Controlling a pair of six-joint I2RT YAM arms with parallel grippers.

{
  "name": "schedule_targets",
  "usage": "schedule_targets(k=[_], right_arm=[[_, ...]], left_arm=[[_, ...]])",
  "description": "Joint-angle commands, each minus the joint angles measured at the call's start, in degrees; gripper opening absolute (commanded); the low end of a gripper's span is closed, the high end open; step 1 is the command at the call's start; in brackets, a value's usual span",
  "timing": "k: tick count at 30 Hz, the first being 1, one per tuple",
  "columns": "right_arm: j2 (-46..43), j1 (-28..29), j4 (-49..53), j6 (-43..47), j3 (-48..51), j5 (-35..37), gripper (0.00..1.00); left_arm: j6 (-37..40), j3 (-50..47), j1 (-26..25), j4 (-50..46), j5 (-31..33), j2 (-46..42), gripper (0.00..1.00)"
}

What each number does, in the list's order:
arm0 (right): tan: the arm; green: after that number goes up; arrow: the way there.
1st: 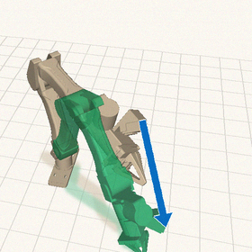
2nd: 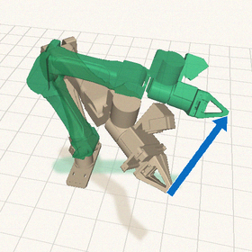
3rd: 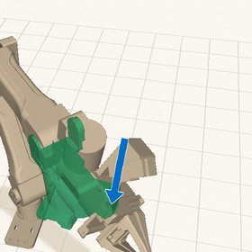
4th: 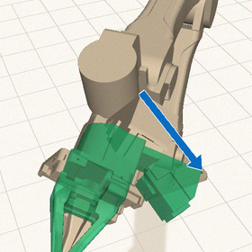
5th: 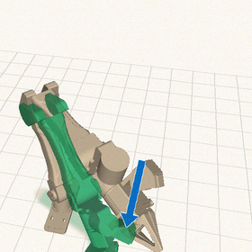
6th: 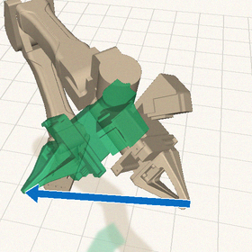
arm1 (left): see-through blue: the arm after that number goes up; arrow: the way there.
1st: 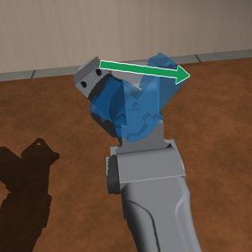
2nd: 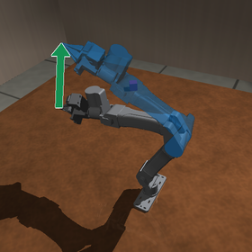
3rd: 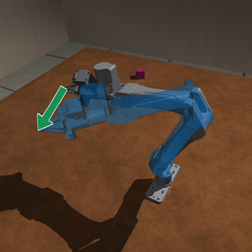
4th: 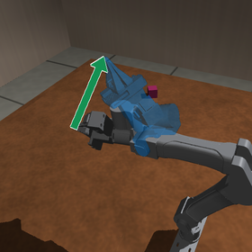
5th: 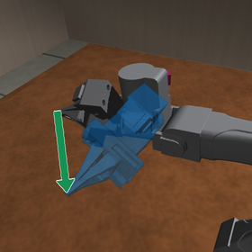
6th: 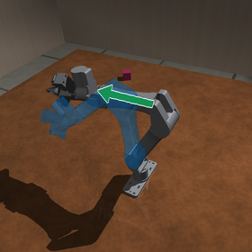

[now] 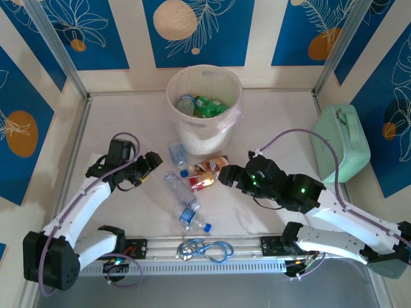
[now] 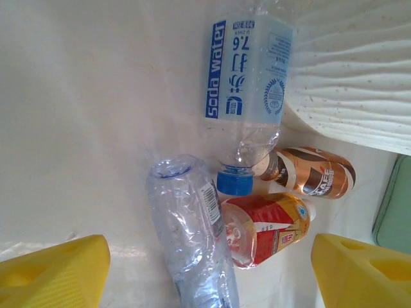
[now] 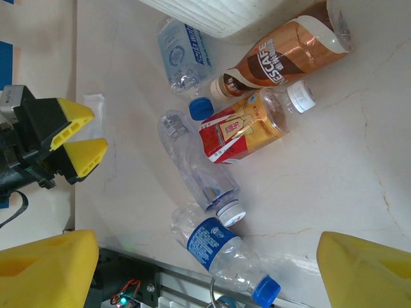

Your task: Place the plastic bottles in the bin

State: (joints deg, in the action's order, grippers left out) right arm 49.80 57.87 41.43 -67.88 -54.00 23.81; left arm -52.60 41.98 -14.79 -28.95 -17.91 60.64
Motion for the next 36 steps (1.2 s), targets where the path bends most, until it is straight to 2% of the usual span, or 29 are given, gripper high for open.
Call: schedule_targets(k=[1,18,23,36], right_arm=[[1.4,0.9,-1.0,0.1,-1.6,0.7,0.88],[6.1,2.1,0.4,1.3,-4.0,-0.6,0.88],[6.6,1.9,0.6,1.4,-4.1,-0.7,0.88],[7.8,1.1,1.2,2.3,-4.9,-1.8,0.88]], left_arm=[[-2.6,-0.8,-1.9,5.0,-1.5,2.7,0.8],[-5.6,-0.7,-10.5,8.0,3.2,14.3,0.71],[-6.1,-0.8,-11.5,7.2,5.0,15.9,0.71],[-8.0,-0.8,-13.1,10.7,4.8,23.1,0.7]])
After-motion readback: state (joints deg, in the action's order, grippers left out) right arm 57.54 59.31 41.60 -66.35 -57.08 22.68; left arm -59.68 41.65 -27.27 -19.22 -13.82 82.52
